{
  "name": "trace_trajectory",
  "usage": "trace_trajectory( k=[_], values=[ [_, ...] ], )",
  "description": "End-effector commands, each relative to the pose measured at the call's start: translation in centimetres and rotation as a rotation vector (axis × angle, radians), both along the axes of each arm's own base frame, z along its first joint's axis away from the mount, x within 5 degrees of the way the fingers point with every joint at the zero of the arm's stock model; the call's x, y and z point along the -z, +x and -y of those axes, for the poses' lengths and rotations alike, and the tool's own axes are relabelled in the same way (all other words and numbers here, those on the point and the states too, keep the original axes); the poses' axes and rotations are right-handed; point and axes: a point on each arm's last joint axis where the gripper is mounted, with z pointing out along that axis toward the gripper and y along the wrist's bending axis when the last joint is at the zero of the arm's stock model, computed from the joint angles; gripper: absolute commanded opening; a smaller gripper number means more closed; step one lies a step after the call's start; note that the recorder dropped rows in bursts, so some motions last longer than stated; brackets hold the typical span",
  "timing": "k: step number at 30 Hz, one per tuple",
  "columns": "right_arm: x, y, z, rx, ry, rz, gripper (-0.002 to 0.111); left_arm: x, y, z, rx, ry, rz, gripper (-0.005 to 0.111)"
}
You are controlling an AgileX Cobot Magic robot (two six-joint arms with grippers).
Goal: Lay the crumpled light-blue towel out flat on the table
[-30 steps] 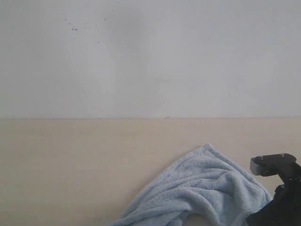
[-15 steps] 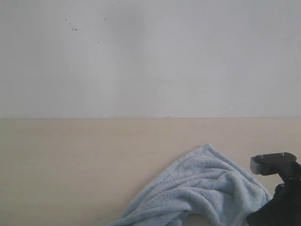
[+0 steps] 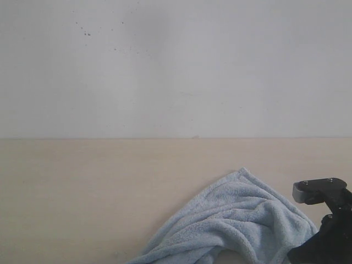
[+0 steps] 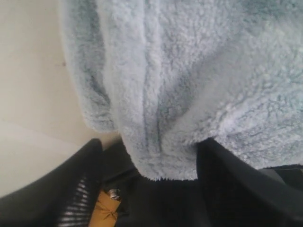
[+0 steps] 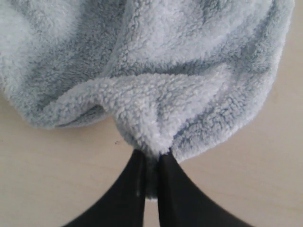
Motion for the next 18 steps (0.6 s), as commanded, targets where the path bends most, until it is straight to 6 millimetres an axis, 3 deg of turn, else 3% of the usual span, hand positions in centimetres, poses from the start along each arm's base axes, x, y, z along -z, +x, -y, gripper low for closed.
trace_trajectory(
  k=[1,18],
  values=[
    [-0.2,0.0,0.0,0.001,0.004,0.015,0.000,-0.4,0.0,-0.1,-0.003,0.011,0.036,0.056],
    [-0.2,0.0,-0.1,0.000,0.005,0.009,0.000,1.6,-0.5,0.9,-0.022,-0.061,-0.133,0.056]
  ],
)
